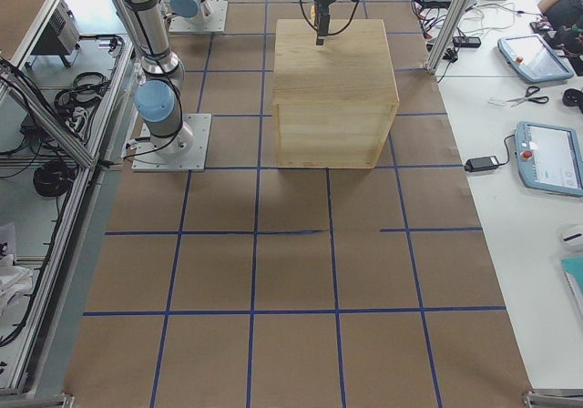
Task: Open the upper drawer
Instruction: 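Move the left gripper toward the black drawer handle on the cabinet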
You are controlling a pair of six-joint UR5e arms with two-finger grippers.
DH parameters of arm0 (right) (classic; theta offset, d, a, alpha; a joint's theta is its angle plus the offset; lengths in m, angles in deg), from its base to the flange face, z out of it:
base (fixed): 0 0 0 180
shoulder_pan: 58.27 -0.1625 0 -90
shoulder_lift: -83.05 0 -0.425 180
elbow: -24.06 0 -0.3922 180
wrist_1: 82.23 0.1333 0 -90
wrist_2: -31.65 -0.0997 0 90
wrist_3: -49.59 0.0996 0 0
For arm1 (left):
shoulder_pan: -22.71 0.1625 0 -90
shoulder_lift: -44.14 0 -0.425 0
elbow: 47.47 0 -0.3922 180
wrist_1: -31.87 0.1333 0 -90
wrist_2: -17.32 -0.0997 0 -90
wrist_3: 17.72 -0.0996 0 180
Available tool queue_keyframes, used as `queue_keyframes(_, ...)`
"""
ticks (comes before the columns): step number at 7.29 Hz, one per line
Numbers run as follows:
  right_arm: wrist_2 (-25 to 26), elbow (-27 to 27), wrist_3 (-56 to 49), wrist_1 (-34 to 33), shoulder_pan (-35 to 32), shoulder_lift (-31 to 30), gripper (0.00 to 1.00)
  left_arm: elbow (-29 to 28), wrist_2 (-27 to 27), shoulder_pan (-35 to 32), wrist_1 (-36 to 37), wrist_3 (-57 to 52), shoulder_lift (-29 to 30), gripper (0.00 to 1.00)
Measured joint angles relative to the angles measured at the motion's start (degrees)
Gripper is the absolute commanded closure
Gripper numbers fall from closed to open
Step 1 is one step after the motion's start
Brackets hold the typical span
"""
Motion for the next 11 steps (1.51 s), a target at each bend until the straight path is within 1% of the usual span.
queue_keyframes(3,0.0,0.0,0.0,0.0,0.0,0.0,0.00,-0.2,3.5,-6.2,5.9,7.3,3.1,0.00)
queue_keyframes(5,0.0,0.0,0.0,0.0,0.0,0.0,0.00,-1.1,6.9,-9.2,8.0,8.7,5.5,0.00)
queue_keyframes(7,0.0,0.0,0.0,0.0,0.0,0.0,0.00,-1.7,10.1,-11.9,12.5,10.4,8.1,0.00)
queue_keyframes(9,0.0,0.0,0.0,0.0,0.0,0.0,0.00,-1.8,11.8,-14.4,17.4,12.8,10.8,0.00)
queue_keyframes(11,0.0,0.0,0.0,0.0,0.0,0.0,0.00,-1.8,12.2,-16.2,18.9,13.2,12.8,0.00)
